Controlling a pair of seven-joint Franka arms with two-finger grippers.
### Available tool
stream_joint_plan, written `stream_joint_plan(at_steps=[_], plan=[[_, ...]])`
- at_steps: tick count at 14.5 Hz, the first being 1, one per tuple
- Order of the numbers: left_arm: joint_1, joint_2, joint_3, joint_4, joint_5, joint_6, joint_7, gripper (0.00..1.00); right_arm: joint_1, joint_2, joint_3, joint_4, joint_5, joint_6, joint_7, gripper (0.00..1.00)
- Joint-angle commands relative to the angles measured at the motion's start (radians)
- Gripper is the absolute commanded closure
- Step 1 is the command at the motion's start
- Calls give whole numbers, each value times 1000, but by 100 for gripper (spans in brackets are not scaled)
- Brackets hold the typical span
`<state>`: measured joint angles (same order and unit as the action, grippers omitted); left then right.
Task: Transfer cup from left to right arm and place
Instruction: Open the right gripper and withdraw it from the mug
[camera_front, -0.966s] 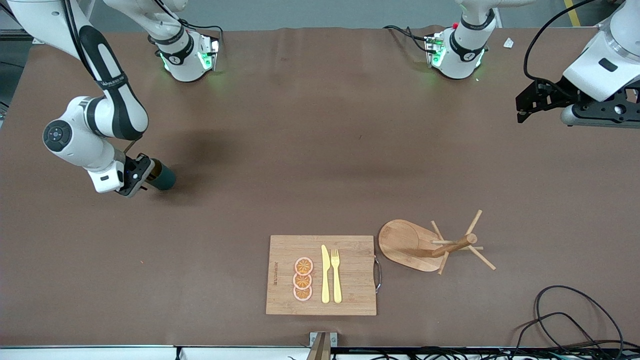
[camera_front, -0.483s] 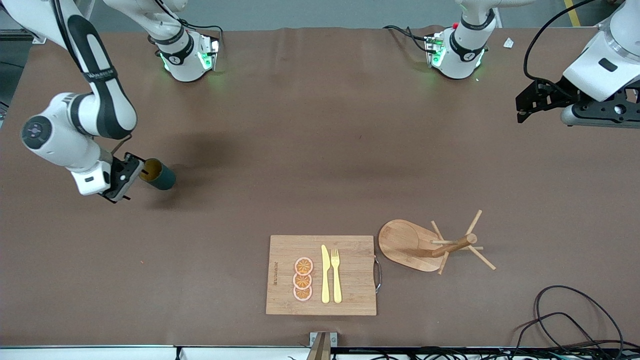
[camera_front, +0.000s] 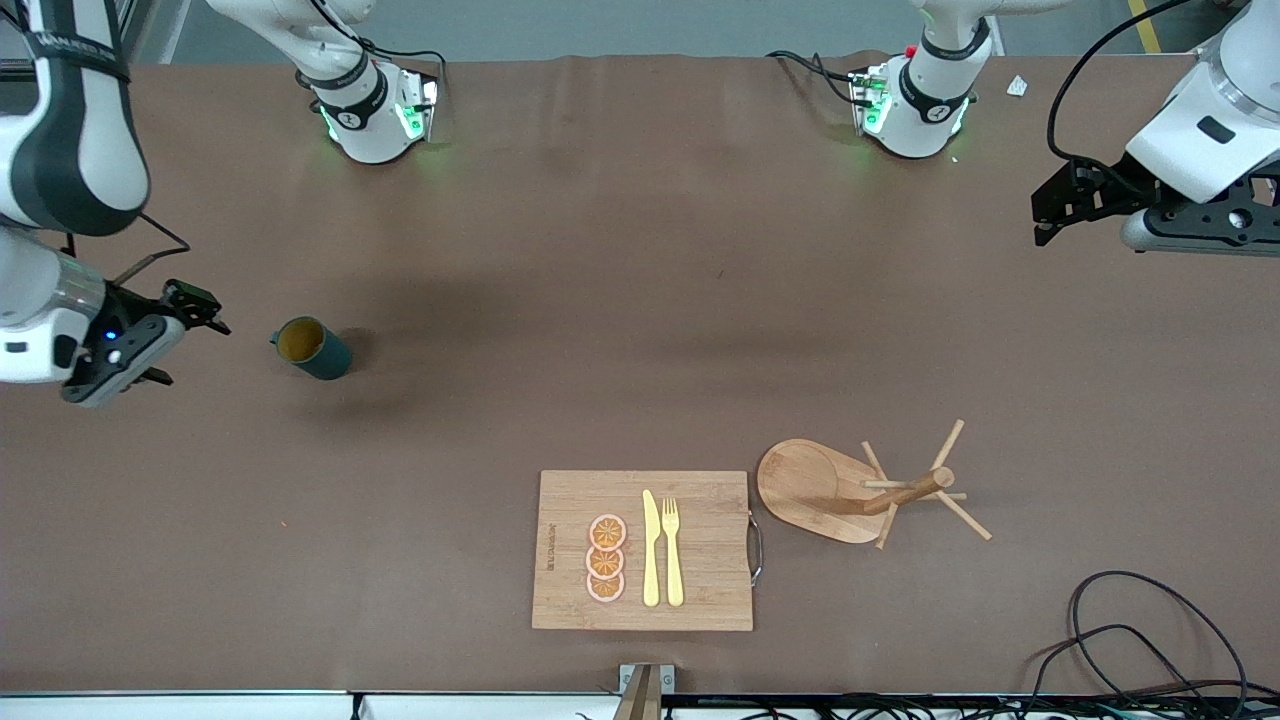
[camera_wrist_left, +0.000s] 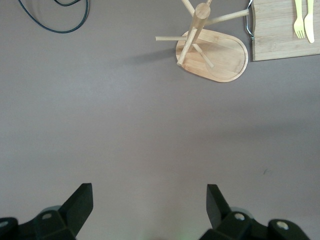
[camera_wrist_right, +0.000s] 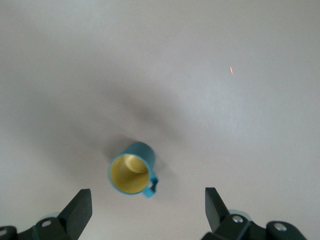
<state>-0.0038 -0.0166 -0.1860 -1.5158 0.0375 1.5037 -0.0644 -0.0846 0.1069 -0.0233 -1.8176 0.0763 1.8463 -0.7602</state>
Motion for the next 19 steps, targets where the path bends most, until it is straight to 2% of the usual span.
stream_joint_plan(at_steps=[1, 6, 8, 12, 14, 17, 19], plan=[[2, -3, -4, 19, -1, -19, 20, 0, -17, 7, -4, 88, 5, -93, 218, 0], [4, -8, -4, 19, -2, -27, 26, 0, -26, 8, -3, 279, 7, -319, 534, 0], [4, -9, -6, 19, -4, -28, 40, 0, -29, -2, -6, 293, 5, -392, 574, 0], [5, -9, -6, 19, -11, -28, 52, 0, -18, -18, 2, 314, -15, -424, 766, 0], [5, -19, -4, 17, -13, -28, 58, 0, -15, -16, 3, 336, -38, -433, 786, 0], [5, -20, -4, 16, -14, -28, 64, 0, 9, -15, 6, 354, -124, -432, 786, 0], [5, -20, -3, 16, -13, -28, 64, 0, 11, -15, 6, 354, -130, -427, 786, 0]])
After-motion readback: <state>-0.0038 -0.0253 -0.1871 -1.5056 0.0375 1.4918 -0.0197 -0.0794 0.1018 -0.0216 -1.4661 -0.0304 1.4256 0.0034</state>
